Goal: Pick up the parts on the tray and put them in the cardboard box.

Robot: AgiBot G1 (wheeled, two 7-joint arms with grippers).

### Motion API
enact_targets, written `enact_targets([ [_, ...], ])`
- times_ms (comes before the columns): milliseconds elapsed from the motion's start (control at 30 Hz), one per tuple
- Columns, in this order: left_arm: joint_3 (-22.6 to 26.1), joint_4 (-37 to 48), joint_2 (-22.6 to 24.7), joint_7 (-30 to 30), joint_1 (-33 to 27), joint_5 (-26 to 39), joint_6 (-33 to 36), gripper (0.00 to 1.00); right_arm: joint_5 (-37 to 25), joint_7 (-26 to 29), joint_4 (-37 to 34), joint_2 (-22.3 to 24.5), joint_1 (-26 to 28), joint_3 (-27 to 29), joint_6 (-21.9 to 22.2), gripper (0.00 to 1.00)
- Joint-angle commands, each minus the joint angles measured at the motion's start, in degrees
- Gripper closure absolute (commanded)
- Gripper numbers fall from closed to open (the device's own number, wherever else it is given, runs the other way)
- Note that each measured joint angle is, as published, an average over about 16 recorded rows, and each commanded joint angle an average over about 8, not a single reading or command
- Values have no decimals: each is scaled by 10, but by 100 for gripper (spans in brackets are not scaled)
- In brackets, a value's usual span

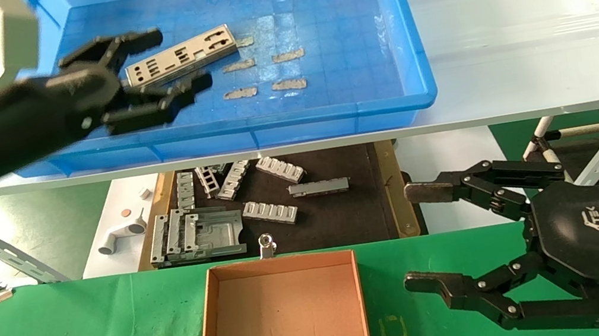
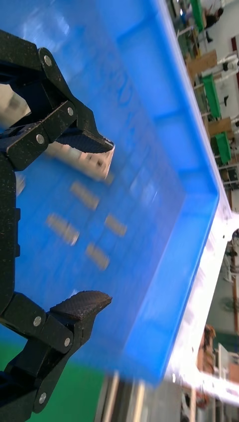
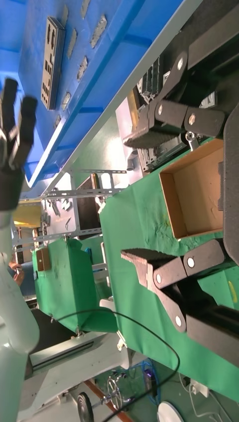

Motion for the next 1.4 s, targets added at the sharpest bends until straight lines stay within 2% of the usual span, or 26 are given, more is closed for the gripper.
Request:
enact_targets([
  [33,13,39,18,6,-36,27,-6,0,0,0,0,0,0,0,0,100],
  [367,51,223,77,80,-149,89,23,0,0,0,0,0,0,0,0,100],
  [733,67,358,116,144,-211,117,26,0,0,0,0,0,0,0,0,100],
  [833,69,382,121,156,-221,120,23,3,0,0,0,0,0,0,0,100],
  [900,69,396,124,163,-226,120,20,9,0,0,0,0,0,0,0,100],
  [967,69,408,127,169,-231,120,17,23,0,0,0,0,0,0,0,100],
  [1133,69,432,134,180,-239,121,13,70,0,0,0,0,0,0,0,100],
  [1200,69,439,136,182,-241,121,11,85,0,0,0,0,0,0,0,100],
  [1300,69,449,138,184,-243,122,8,97,0,0,0,0,0,0,0,100],
  [1400,69,456,140,186,-246,122,2,99,0,0,0,0,0,0,0,100],
])
